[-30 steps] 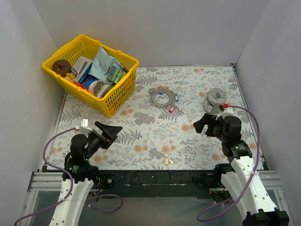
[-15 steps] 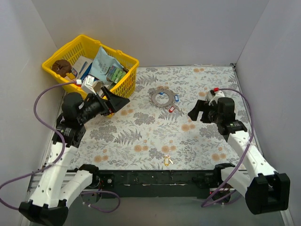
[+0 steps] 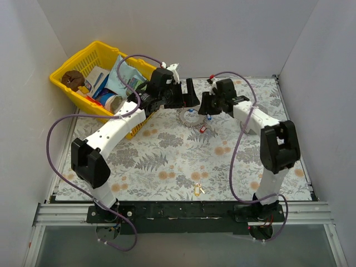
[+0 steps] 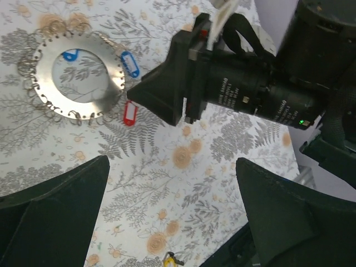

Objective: Put the keys on the keyring

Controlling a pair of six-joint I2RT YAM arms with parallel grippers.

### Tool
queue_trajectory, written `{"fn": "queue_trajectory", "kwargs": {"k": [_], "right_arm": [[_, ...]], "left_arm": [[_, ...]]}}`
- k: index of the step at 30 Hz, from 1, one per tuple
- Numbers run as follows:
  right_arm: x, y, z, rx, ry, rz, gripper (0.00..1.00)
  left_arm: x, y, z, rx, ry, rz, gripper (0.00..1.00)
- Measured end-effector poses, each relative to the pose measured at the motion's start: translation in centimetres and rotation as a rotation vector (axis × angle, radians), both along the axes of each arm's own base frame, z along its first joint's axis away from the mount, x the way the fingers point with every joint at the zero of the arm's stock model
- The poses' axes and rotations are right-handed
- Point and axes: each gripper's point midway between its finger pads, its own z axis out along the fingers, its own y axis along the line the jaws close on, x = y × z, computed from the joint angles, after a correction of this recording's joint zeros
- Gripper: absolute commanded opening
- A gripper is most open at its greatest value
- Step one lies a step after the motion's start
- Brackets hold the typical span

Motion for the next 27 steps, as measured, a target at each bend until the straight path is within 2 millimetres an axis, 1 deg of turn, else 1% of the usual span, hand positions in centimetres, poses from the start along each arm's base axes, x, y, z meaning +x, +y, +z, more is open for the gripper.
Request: {"fn": "queue_trajectory", "kwargs": {"k": [1, 2, 3, 5, 7, 8, 10, 11, 12, 14, 17, 18, 20, 24, 27], "right_arm": [[0.8, 1.2, -0.4, -0.006, 0.009, 0.026, 0.3], [1.7, 2.6, -0.5, -0.004, 0.011, 0.052, 0.15], [2.7, 4.0, -0.8, 0.0, 0.008, 0.073, 0.1], [4.5, 6.5, -1.5, 0.009, 0.01, 0.106, 0.02], [5.2, 8.4, -2.7, 0.009, 0.035, 0.133, 0.01], [5.6, 9.0, -3.1, 0.008, 0.042, 0.14, 0.01], [6.4, 10.2, -4.5, -0.001, 0.06, 0.15, 0.01], [6.4, 10.4, -5.2, -0.009, 0.071, 0.152, 0.01], [6.3, 10.4, -6.4, -0.026, 0.091, 0.151, 0.01], [5.8, 10.0, -7.9, -0.059, 0.124, 0.148, 0.01], [5.2, 9.2, -9.8, -0.105, 0.154, 0.138, 0.01], [5.1, 9.1, -10.1, -0.112, 0.155, 0.136, 0.01], [5.2, 8.9, -10.1, -0.114, 0.142, 0.127, 0.01], [5.2, 8.7, -10.2, -0.115, 0.12, 0.123, 0.01], [4.3, 8.5, -10.3, -0.114, 0.111, 0.134, 0.01]], "left_arm": [[0.4, 0.0, -0.5, 0.024, 0.002, 0.015, 0.98], [0.7, 0.4, -0.7, 0.045, 0.001, 0.034, 0.98], [0.8, 0.7, -0.9, 0.058, 0.0, 0.048, 0.98], [1.0, 1.4, -0.2, 0.069, -0.024, 0.075, 0.98], [1.0, 2.2, 1.3, 0.061, -0.06, 0.105, 0.98], [0.9, 2.6, 2.2, 0.054, -0.079, 0.12, 0.98], [0.6, 3.3, 4.0, 0.036, -0.117, 0.141, 0.98], [0.4, 3.7, 5.0, 0.022, -0.139, 0.149, 0.98], [-0.1, 4.1, 5.9, 0.009, -0.16, 0.156, 0.98], [-0.9, 4.7, 7.2, -0.013, -0.187, 0.16, 0.98], [-2.2, 5.5, 8.1, -0.04, -0.208, 0.158, 0.98], [-2.6, 5.6, 8.2, -0.05, -0.21, 0.153, 0.98], [-3.1, 5.7, 7.9, -0.062, -0.202, 0.145, 0.98], [-4.0, 5.9, 6.6, -0.066, -0.171, 0.14, 0.98], [-4.4, 6.1, 5.8, -0.062, -0.152, 0.14, 0.98]]}}
